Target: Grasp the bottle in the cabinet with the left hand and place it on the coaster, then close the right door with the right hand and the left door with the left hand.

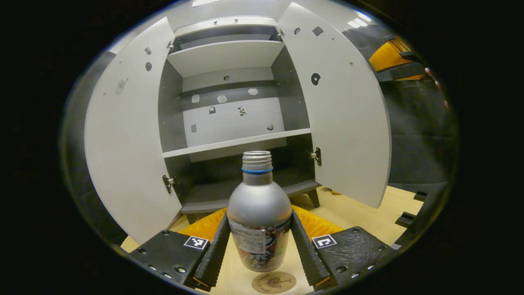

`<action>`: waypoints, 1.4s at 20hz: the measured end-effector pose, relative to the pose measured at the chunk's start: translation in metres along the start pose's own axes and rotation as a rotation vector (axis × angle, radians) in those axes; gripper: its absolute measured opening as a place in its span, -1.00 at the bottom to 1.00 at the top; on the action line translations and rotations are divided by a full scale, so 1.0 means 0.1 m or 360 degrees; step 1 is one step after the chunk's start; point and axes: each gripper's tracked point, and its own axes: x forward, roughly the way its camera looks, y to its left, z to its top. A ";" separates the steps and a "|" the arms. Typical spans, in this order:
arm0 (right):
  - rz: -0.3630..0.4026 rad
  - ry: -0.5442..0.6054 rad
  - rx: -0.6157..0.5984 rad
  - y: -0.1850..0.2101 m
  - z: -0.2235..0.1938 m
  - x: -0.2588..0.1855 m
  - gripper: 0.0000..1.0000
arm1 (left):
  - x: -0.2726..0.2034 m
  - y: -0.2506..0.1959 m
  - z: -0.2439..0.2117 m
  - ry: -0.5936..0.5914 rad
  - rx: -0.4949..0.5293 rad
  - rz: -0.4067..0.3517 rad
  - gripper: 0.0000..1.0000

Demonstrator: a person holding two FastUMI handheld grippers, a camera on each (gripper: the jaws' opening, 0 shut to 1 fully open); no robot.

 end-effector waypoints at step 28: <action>-0.0183 0.0063 -0.0054 -0.41 -0.23 -0.07 1.00 | -0.12 -0.05 -1.12 0.0365 -0.0075 -0.0050 0.59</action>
